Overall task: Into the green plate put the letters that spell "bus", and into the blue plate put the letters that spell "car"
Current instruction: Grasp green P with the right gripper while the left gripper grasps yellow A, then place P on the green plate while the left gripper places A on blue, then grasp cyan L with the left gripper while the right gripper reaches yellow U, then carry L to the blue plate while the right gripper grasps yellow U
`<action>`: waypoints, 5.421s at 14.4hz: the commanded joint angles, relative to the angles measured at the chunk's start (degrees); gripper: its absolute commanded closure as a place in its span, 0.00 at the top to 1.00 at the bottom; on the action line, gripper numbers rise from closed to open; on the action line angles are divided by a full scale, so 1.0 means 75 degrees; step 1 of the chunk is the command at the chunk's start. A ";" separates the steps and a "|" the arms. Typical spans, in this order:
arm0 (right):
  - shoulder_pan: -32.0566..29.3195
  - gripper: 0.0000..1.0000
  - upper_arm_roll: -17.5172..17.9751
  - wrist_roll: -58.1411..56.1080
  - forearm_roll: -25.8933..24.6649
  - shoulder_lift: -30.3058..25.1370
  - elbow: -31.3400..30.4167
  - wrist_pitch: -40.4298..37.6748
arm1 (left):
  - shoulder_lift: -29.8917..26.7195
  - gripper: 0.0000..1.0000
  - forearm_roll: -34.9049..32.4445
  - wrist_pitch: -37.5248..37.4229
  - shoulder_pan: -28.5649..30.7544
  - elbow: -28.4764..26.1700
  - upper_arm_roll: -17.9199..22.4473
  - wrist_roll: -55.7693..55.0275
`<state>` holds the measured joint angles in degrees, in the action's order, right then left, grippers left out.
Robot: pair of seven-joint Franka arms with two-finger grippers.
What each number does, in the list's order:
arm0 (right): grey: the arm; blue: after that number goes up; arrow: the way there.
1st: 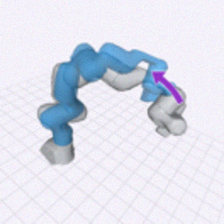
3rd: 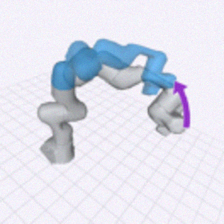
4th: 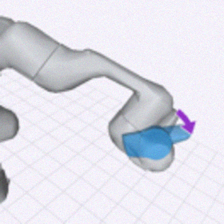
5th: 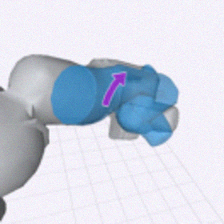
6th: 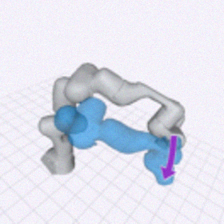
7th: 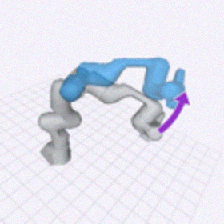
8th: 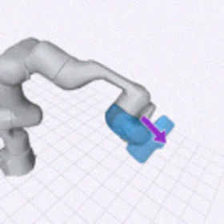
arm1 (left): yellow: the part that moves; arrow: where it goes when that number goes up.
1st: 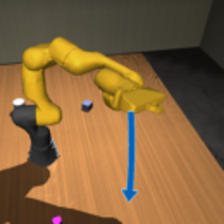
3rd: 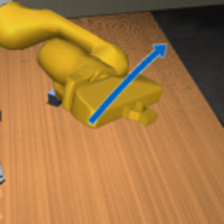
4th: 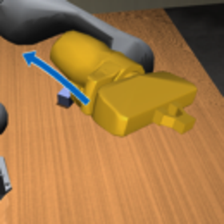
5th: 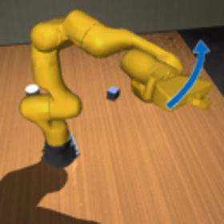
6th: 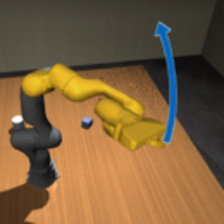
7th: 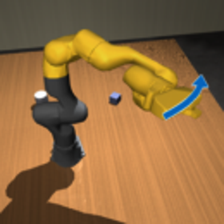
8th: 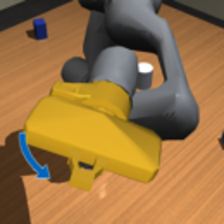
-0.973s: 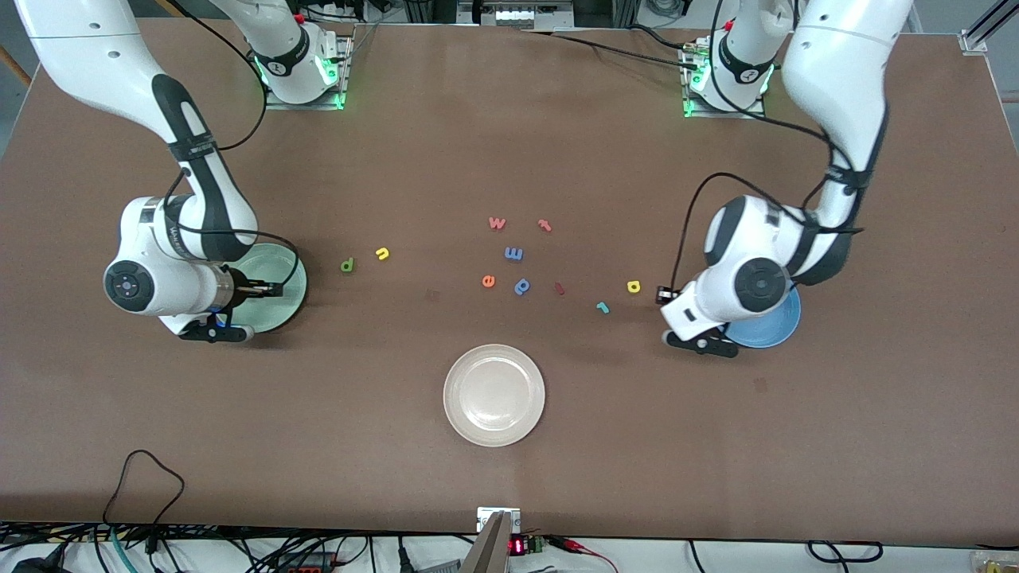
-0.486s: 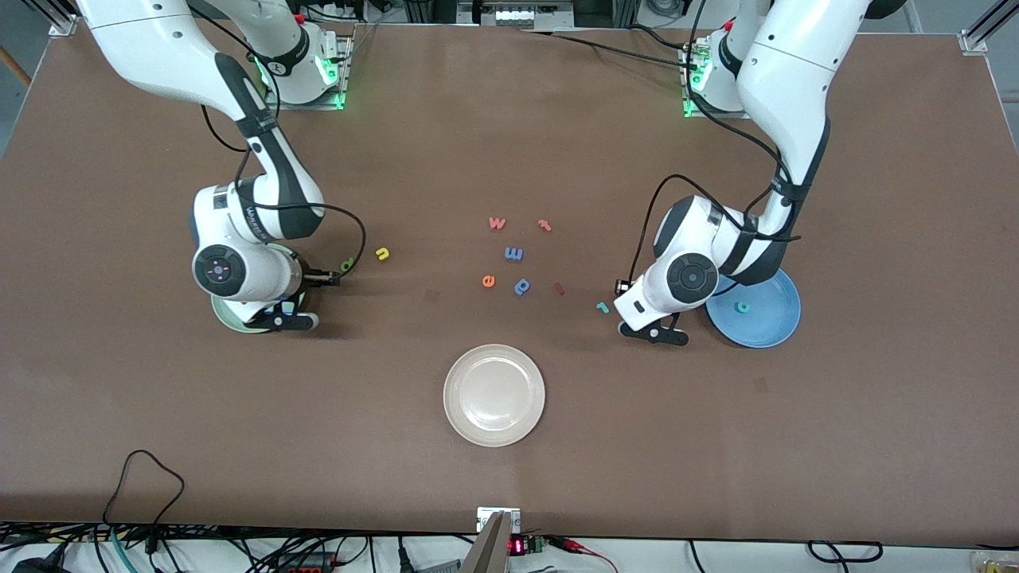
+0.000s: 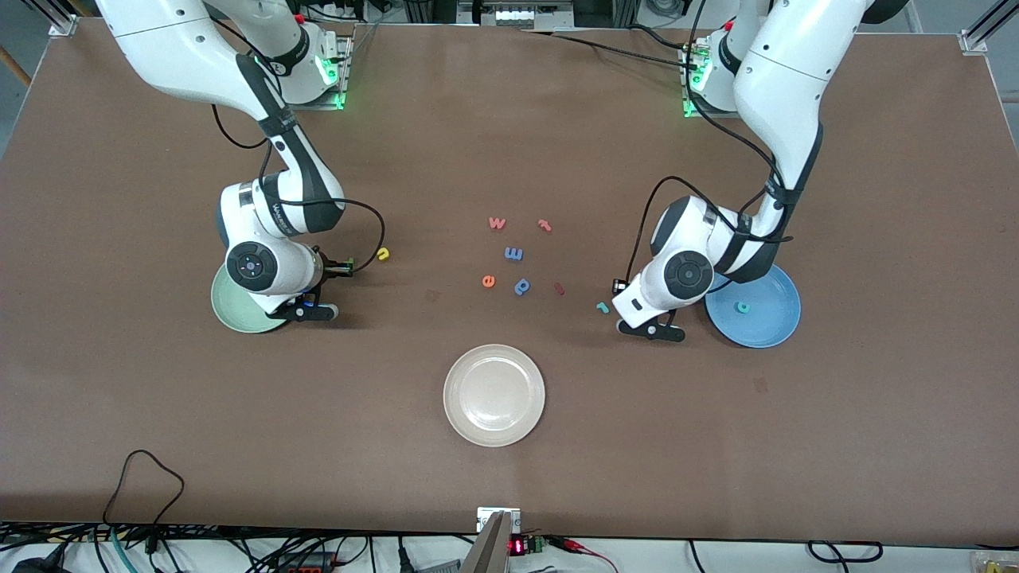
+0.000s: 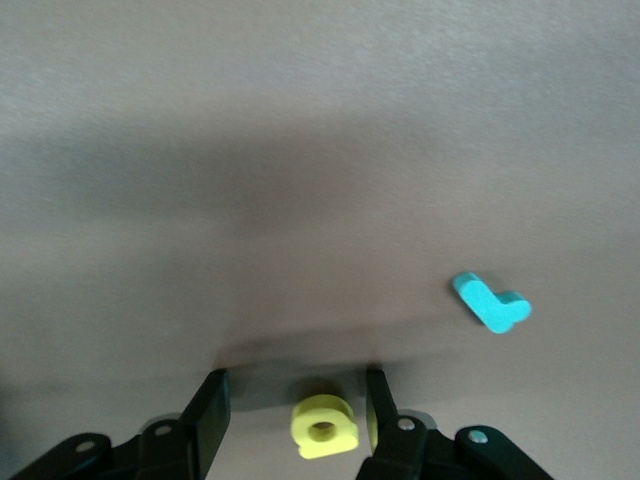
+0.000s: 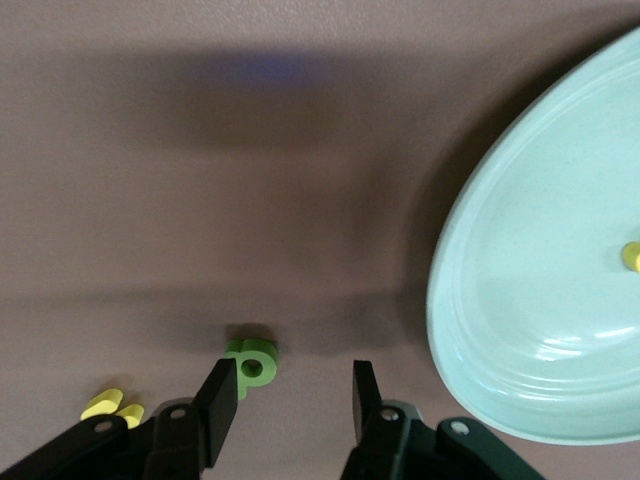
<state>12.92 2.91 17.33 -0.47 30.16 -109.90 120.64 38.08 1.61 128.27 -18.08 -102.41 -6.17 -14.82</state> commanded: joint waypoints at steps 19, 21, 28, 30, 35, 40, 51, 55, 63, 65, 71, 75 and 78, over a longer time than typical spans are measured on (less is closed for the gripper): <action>0.0258 0.49 -0.0024 0.0197 0.0566 0.0373 -0.0043 0.0040 | -0.0507 0.24 0.0067 0.0711 0.0195 -0.1030 -0.0267 -0.0098; 0.0328 0.49 -0.0024 0.0197 0.0579 0.0373 -0.0043 0.0028 | -0.0671 0.19 0.0067 0.0664 0.0219 -0.1029 -0.0267 -0.0087; 0.0329 0.35 -0.0024 0.0185 0.0579 0.0373 -0.0054 -0.0042 | -0.1445 0.20 -0.0108 -0.0742 0.1517 -0.0596 -0.0150 0.0545; 0.0294 0.25 -0.0036 0.0174 0.0579 0.0373 -0.0054 -0.0042 | -0.1422 0.21 -0.0703 -0.0731 0.2091 -0.0631 -0.0173 0.0896; 0.0223 0.07 -0.0059 0.0057 0.0579 0.0385 -0.0019 -0.0042 | -0.1351 0.48 -0.0812 -0.0766 0.2761 -0.0760 -0.0185 0.1273; -0.0384 0.06 -0.0130 -0.0435 0.0509 -0.0025 0.0821 -0.1279 | -0.1433 0.71 -0.0800 -0.1071 0.2598 -0.0374 -0.0418 0.1132; -0.1945 0.73 -0.0130 -0.2006 0.0157 0.0338 0.1422 -0.1601 | 0.0207 0.46 -0.0427 -0.0628 0.0654 0.1244 -0.0970 -0.1690; -0.1816 0.95 -0.0072 -0.2006 0.0157 -0.0140 0.1376 -0.1753 | 0.0476 0.46 -0.0320 -0.0122 0.0406 0.1244 -0.0959 -0.2067; -0.0002 1.00 -0.0048 -0.1175 0.0239 -0.2897 -0.1904 0.1080 | 0.0770 0.46 -0.0343 0.0288 0.0395 0.1244 -0.0959 -0.2454; 0.0795 1.00 -0.0048 -0.1197 0.0169 -0.2581 -0.2023 0.1725 | 0.0805 0.46 -0.0343 0.0288 0.0395 0.1244 -0.0959 -0.2454; 0.1571 1.00 -0.0059 -0.1630 -0.0426 -0.1270 -0.1964 0.3424 | 0.0899 0.46 -0.0390 0.0300 0.0090 0.1244 -0.0947 -0.2606; 0.1548 1.00 -0.0059 -0.1666 -0.0628 -0.0846 -0.1883 0.3849 | 0.0899 0.40 -0.0437 0.0300 0.0090 0.1244 -0.0947 -0.2595; 0.1582 0.96 -0.0048 -0.1736 -0.0628 -0.0834 -0.1929 0.3685 | 0.0887 0.17 -0.0437 0.0289 0.0102 0.1244 -0.0912 -0.2536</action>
<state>24.47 2.65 5.49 -4.72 23.87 -124.81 149.25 43.42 -1.93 130.38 -16.65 -94.18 -13.43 -33.71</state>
